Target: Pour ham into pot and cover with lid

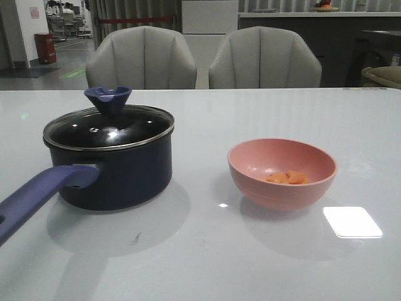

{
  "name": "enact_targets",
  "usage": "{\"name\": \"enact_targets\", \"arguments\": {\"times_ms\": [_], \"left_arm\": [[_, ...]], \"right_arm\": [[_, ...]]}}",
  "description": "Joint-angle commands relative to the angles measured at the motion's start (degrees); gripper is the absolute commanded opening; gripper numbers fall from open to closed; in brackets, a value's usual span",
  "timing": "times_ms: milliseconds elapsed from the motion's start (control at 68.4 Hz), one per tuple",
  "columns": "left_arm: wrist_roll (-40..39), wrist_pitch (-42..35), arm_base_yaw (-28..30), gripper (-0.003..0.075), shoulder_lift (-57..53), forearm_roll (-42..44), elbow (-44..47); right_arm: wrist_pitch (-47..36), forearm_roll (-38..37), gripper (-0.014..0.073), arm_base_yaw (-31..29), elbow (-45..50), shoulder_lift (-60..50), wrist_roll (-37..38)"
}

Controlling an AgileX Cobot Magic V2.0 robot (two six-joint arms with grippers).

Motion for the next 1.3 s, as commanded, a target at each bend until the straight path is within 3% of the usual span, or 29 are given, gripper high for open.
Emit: {"name": "enact_targets", "arguments": {"times_ms": [0, 190, 439, 819, 1287], "left_arm": [[0.2, -2.6, -4.0, 0.0615, 5.3, -1.1, -6.3], [-1.0, -0.3, -12.2, 0.0615, 16.0, 2.5, -15.5], [-17.1, 8.8, -20.3, 0.0616, 28.3, 22.0, -28.5], [-19.7, 19.8, -22.0, 0.0616, 40.1, 21.8, -42.2], [-20.5, 22.5, -22.0, 0.0615, 45.8, 21.1, -44.0]], "right_arm": [[-4.8, -0.9, 0.0146, -0.4, -0.3, -1.2, -0.1], [-4.8, -0.9, 0.0146, -0.4, -0.3, -1.2, -0.1], [-4.8, -0.9, 0.0146, -0.4, -0.3, -1.2, -0.1], [-4.8, -0.9, 0.0146, -0.4, -0.3, -1.2, -0.1], [-4.8, -0.9, 0.0146, -0.4, -0.3, -1.2, -0.1]]}}
